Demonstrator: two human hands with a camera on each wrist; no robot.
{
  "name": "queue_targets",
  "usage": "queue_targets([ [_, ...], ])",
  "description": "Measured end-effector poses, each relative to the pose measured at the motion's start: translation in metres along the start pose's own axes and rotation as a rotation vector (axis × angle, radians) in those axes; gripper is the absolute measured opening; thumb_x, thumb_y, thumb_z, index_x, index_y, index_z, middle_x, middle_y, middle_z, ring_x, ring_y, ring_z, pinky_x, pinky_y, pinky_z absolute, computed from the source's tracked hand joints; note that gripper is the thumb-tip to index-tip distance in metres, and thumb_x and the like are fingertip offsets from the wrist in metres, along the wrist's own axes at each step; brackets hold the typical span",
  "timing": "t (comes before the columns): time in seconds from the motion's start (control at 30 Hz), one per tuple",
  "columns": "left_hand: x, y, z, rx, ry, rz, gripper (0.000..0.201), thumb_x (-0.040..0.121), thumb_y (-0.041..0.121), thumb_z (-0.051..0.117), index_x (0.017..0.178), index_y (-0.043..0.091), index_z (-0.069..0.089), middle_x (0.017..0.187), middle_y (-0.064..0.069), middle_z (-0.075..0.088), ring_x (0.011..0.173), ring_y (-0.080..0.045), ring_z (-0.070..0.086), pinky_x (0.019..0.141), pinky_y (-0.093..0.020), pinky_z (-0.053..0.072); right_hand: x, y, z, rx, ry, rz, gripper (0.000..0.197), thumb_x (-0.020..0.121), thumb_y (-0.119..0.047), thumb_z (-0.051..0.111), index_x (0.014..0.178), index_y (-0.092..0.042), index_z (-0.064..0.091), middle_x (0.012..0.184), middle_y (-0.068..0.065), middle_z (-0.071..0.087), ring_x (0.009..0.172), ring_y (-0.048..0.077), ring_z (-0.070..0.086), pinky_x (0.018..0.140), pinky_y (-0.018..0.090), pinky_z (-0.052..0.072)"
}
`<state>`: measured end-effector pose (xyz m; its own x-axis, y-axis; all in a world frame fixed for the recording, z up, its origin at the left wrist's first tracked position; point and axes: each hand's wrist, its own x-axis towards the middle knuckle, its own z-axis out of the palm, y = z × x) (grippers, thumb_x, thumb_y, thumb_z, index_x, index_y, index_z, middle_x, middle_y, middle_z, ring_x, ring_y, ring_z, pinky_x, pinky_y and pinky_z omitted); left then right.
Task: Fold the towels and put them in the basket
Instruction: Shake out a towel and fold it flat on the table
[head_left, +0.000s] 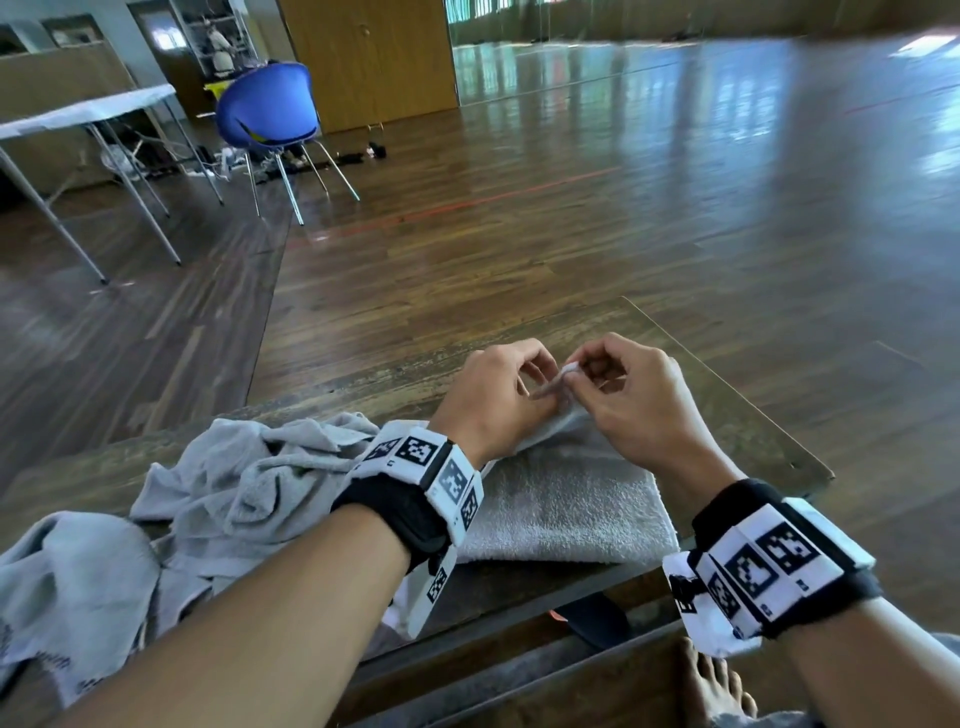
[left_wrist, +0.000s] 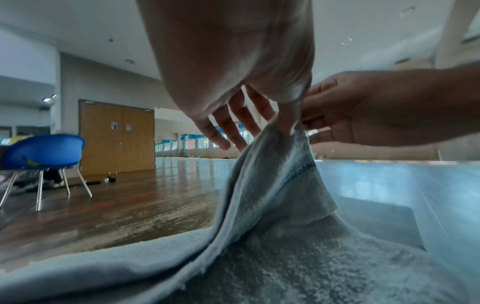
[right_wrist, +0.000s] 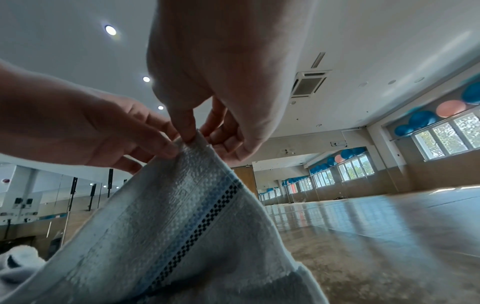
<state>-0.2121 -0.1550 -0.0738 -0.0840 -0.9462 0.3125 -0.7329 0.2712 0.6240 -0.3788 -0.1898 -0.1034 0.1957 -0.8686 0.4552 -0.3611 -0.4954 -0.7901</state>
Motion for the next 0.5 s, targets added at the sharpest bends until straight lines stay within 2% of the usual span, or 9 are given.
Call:
queue_targets([
  [0.1, 0.000, 0.000, -0.002, -0.010, 0.059, 0.017, 0.049, 0.064, 0.066, 0.056, 0.080, 0.020, 0.067, 0.073, 0.010, 0.068, 0.064, -0.011, 0.064, 0.061, -0.032, 0.052, 0.002, -0.002, 0.000, 0.046, -0.027, 0.013, 0.008, 0.084, -0.016, 0.077, 0.088, -0.023, 0.073, 0.079, -0.009, 0.073, 0.077, 0.006, 0.068, 0.075, 0.019, 0.054],
  [0.2, 0.000, 0.000, -0.002, -0.016, 0.085, 0.006, 0.050, 0.061, 0.067, 0.053, 0.076, 0.021, 0.065, 0.069, 0.010, 0.066, 0.062, -0.009, 0.063, 0.061, -0.032, 0.053, 0.002, -0.003, 0.001, 0.041, -0.066, 0.017, 0.007, 0.085, -0.021, 0.079, 0.090, -0.024, 0.076, 0.080, -0.009, 0.074, 0.078, 0.005, 0.069, 0.074, 0.018, 0.052],
  [0.37, -0.003, 0.000, 0.000, 0.013, 0.071, -0.017, 0.055, 0.065, 0.070, 0.055, 0.077, 0.019, 0.071, 0.072, 0.007, 0.070, 0.065, -0.011, 0.065, 0.063, -0.034, 0.055, 0.000, -0.007, 0.002, 0.024, -0.017, -0.023, 0.008, 0.086, -0.014, 0.076, 0.087, -0.022, 0.078, 0.081, -0.011, 0.075, 0.081, 0.004, 0.069, 0.078, 0.020, 0.054],
  [0.43, -0.004, -0.001, 0.000, 0.053, 0.063, -0.021, 0.056, 0.072, 0.070, 0.056, 0.077, 0.018, 0.076, 0.069, 0.004, 0.072, 0.060, -0.008, 0.064, 0.057, -0.031, 0.052, 0.001, -0.009, 0.001, 0.038, -0.003, -0.028, 0.007, 0.086, -0.014, 0.076, 0.088, -0.021, 0.078, 0.082, -0.011, 0.076, 0.082, 0.003, 0.070, 0.081, 0.024, 0.056],
  [0.5, -0.004, -0.006, 0.000, 0.072, 0.040, -0.032, 0.043, 0.081, 0.060, 0.066, 0.073, 0.019, 0.078, 0.054, 0.003, 0.062, 0.044, -0.006, 0.048, 0.046, -0.027, 0.038, 0.002, -0.011, 0.000, 0.079, -0.016, -0.041, 0.008, 0.086, -0.014, 0.077, 0.090, -0.021, 0.078, 0.084, -0.012, 0.076, 0.083, 0.005, 0.071, 0.080, 0.026, 0.057],
])
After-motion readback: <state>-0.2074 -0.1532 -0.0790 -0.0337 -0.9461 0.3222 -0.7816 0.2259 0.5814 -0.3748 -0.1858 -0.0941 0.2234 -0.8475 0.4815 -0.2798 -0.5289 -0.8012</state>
